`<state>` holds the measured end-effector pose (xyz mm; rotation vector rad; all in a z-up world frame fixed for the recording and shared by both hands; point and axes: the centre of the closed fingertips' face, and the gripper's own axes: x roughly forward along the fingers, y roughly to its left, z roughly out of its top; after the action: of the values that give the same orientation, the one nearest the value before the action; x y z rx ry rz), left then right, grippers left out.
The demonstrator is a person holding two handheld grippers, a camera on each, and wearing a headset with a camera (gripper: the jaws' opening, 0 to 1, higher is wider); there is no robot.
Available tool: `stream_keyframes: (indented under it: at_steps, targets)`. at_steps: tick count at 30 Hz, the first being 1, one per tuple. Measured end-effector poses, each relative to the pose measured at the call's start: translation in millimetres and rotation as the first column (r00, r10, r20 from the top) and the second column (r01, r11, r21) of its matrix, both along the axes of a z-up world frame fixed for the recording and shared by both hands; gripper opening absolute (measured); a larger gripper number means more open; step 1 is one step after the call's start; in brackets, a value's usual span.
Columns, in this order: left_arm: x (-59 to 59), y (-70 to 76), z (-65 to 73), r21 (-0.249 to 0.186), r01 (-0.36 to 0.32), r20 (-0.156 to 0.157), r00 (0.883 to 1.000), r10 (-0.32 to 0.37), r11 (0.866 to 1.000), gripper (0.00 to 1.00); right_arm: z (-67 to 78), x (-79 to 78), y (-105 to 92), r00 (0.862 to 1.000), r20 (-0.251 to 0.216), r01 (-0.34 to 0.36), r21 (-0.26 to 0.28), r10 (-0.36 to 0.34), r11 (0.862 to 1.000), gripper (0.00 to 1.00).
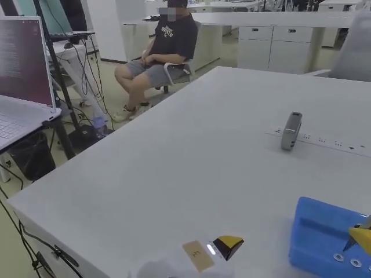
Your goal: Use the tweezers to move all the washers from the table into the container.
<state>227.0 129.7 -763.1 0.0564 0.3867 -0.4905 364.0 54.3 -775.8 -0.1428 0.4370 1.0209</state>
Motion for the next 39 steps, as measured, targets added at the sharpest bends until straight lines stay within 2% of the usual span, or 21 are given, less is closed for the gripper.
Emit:
stream_keyframes:
  at_steps: [4, 9, 16, 19, 22, 31, 37, 38, 39]
  targets:
    - [-0.4, -0.3, 0.0, 0.001, 0.002, -0.001, 1.0, -0.002, 1.0, 0.71, 14.7, -13.8, 1.2, 1.0, 0.017, -0.01, 0.023, 0.009, 1.0, 0.03]
    - [-0.4, -0.4, -1.3, 0.007, 0.004, -0.004, 1.0, -0.004, 1.0, 0.71, 25.8, -27.4, 1.2, 1.0, 0.027, -0.017, 0.044, 0.015, 0.999, 0.03]
    - [-0.9, -0.9, -1.7, 0.009, 0.007, -0.007, 1.0, -0.007, 1.0, 0.71, 24.7, -46.4, 4.4, 0.998, 0.015, -0.056, 0.06, 0.055, 0.997, 0.03]
    - [-1.2, -0.8, -1.6, 0.011, 0.007, -0.008, 1.0, -0.006, 1.0, 0.71, 18.5, -53.9, 6.3, 0.997, 0.001, -0.072, 0.054, 0.072, 0.996, 0.03]
    - [-1.2, -0.8, -2.1, 0.013, 0.007, -0.009, 1.0, -0.007, 1.0, 0.71, 6.6, -59.2, 7.6, 0.996, -0.019, -0.089, 0.04, 0.09, 0.995, 0.03]
    - [-1.5, -0.5, -5.0, 0.028, 0.012, -0.019, 1.0, -0.011, 1.0, 0.68, -26.0, -65.8, 7.1, 0.992, -0.081, -0.1, -0.013, 0.098, 0.995, 0.03]
    - [-1.3, -0.4, -5.9, 0.032, 0.012, -0.022, 1.0, -0.012, 0.999, 0.68, -39.7, -67.2, 5.7, 0.99, -0.108, -0.091, -0.03, 0.088, 0.995, 0.03]
    - [-1.4, -0.5, -5.9, 0.032, 0.013, -0.022, 1.0, -0.012, 0.999, 0.68, -36.8, -64.6, 7.3, 0.992, -0.099, -0.075, -0.006, 0.074, 0.997, 0.04]
    - [-1.4, -0.6, -5.8, 0.033, 0.013, -0.022, 1.0, -0.012, 0.999, 0.68, -38.0, -64.3, 6.9, 0.991, -0.113, -0.07, -0.008, 0.069, 0.997, 0.04]
